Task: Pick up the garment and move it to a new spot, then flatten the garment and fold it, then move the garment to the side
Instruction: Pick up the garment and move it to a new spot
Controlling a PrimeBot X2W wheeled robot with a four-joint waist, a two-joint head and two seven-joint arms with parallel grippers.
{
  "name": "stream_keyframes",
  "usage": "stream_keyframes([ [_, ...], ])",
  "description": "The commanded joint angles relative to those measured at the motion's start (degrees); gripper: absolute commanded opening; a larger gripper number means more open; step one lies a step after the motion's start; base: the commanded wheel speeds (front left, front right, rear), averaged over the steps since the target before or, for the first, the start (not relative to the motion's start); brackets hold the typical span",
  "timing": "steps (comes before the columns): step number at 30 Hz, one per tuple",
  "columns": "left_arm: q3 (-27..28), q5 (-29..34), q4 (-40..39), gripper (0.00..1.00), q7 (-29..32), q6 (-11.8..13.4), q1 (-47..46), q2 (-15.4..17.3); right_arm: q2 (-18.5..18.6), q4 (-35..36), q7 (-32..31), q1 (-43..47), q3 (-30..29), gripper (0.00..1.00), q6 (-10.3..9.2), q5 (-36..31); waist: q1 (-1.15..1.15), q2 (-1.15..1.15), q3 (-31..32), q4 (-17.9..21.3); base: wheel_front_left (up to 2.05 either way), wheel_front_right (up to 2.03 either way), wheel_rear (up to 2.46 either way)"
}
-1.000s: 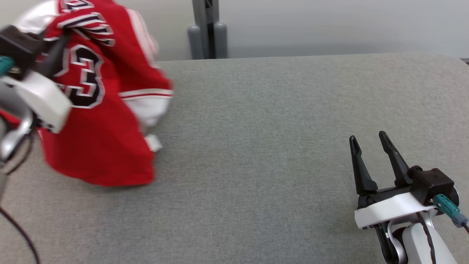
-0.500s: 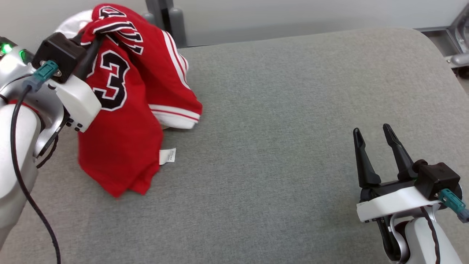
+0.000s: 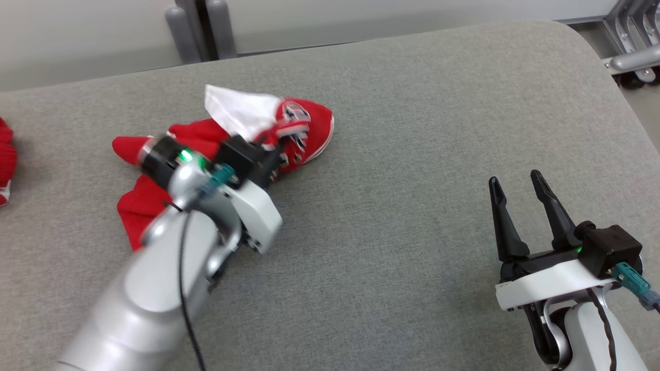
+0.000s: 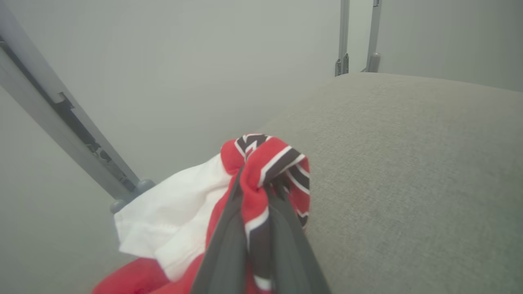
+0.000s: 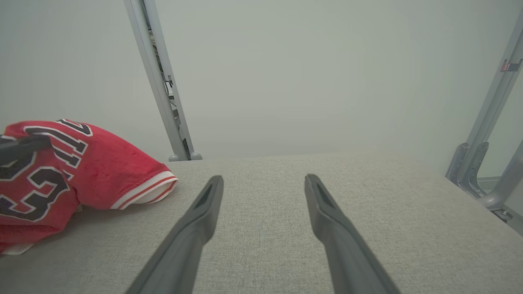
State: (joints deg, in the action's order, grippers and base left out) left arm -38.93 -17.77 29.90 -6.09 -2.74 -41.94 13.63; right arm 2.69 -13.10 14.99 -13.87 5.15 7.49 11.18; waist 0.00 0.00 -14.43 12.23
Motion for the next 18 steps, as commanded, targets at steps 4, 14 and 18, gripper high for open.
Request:
stream_keyframes([
  [4, -3.0, -0.3, 9.3, 0.00, -3.5, -1.0, 1.7, -5.5, 0.4, 0.3, 0.3, -0.6, 0.2, 1.00, 0.01, 0.7, 0.00, 0.00, -1.6, 1.9, 0.00, 0.00, 0.00],
  [14, -8.4, 0.8, 20.5, 0.41, -7.6, -1.6, 0.7, -10.3, 0.4, 0.4, 0.3, -0.6, 0.1, 1.00, 0.01, 1.2, 0.00, 0.00, -2.7, 3.8, 0.00, 0.00, 0.00],
  [18, -11.9, 0.0, 21.4, 1.00, -7.9, -2.1, 1.5, -10.7, 0.4, 0.0, 0.3, -0.3, 0.1, 1.00, 0.01, 1.3, 0.00, 0.00, -2.2, 3.7, 0.00, 0.00, 0.00],
])
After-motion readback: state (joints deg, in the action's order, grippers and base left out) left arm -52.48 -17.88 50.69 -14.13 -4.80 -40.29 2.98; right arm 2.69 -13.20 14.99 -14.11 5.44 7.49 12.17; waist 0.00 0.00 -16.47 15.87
